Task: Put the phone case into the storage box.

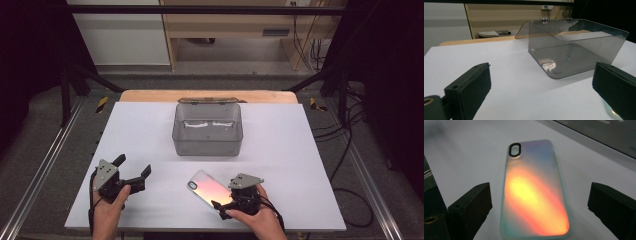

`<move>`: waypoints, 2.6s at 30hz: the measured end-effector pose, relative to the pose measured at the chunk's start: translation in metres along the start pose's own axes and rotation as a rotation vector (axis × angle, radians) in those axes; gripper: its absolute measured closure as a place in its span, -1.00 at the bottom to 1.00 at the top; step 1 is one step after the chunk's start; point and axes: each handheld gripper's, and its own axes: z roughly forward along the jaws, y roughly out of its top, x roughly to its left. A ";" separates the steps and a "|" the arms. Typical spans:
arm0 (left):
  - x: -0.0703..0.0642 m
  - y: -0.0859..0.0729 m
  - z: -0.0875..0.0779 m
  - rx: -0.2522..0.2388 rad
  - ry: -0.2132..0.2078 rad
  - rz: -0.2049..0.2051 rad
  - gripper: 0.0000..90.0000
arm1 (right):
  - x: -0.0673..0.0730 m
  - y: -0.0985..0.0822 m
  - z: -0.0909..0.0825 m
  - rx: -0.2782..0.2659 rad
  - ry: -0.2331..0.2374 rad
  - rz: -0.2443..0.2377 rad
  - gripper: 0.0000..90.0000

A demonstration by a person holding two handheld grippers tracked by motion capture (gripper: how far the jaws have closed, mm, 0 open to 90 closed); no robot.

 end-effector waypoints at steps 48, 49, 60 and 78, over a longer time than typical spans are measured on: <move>-0.003 -0.001 0.002 0.009 -0.028 0.000 -0.95 | 0.007 -0.007 0.022 0.118 0.000 -0.037 -0.79; -0.003 -0.001 0.002 0.009 -0.028 0.001 -0.95 | 0.007 -0.007 0.022 0.118 0.000 -0.038 -0.79; -0.004 -0.001 0.002 0.009 -0.030 0.003 -0.95 | 0.008 -0.007 0.023 0.122 -0.009 -0.046 -0.76; -0.006 -0.001 0.002 0.013 -0.036 0.006 -0.95 | 0.009 -0.008 0.022 0.127 -0.033 -0.072 -0.62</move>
